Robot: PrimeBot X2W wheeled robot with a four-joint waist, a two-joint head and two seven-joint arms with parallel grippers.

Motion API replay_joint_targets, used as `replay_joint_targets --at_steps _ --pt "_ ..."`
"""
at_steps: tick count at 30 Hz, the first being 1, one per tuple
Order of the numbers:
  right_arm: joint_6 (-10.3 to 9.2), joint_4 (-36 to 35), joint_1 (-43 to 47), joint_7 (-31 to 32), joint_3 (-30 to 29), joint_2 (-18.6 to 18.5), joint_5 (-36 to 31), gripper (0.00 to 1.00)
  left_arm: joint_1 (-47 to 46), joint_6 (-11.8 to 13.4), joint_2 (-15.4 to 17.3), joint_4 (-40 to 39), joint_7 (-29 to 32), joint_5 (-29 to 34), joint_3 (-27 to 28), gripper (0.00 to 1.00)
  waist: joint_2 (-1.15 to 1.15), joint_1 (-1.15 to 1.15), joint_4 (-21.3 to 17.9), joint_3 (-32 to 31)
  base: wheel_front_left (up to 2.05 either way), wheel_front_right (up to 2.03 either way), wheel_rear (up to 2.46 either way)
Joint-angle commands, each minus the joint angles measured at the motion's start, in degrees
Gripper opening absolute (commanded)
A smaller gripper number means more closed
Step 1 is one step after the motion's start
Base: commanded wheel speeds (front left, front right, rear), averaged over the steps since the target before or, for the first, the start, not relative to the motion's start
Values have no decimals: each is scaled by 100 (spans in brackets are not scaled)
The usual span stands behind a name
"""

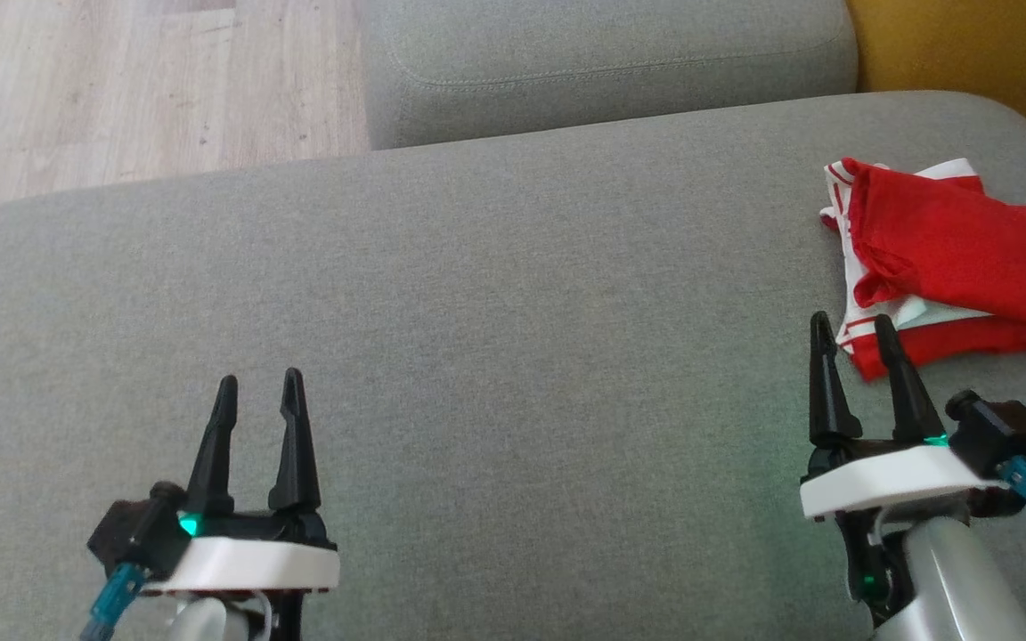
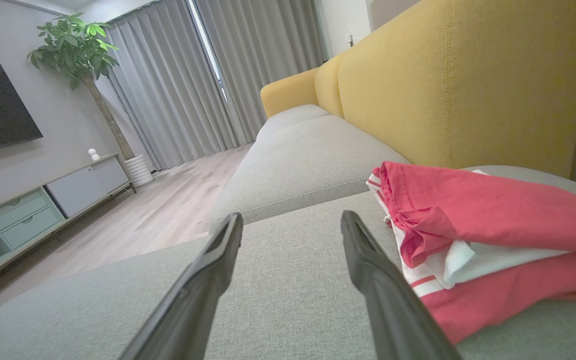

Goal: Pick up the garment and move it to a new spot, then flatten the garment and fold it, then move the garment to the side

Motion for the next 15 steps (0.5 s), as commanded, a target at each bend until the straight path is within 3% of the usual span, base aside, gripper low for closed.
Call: replay_joint_targets --at_steps 1,9,10,15 --pt "21 -225 -74 -63 147 10 -37 100 -67 9 0 -202 -29 -33 207 100 0 0 1 -3 0 0 0" --pt "21 -219 -57 -63 203 10 -11 100 -52 9 0 -179 -29 -150 271 100 0 0 0 -21 0 0 0" --pt "0 -21 86 0 48 1 1 0 107 0 -2 8 0 -127 38 0 0 0 0 -21 0 0 0" --pt "0 309 233 22 45 14 53 0 227 1 -3 358 12 -196 -1 0 0 0 4 -24 0 0 0"
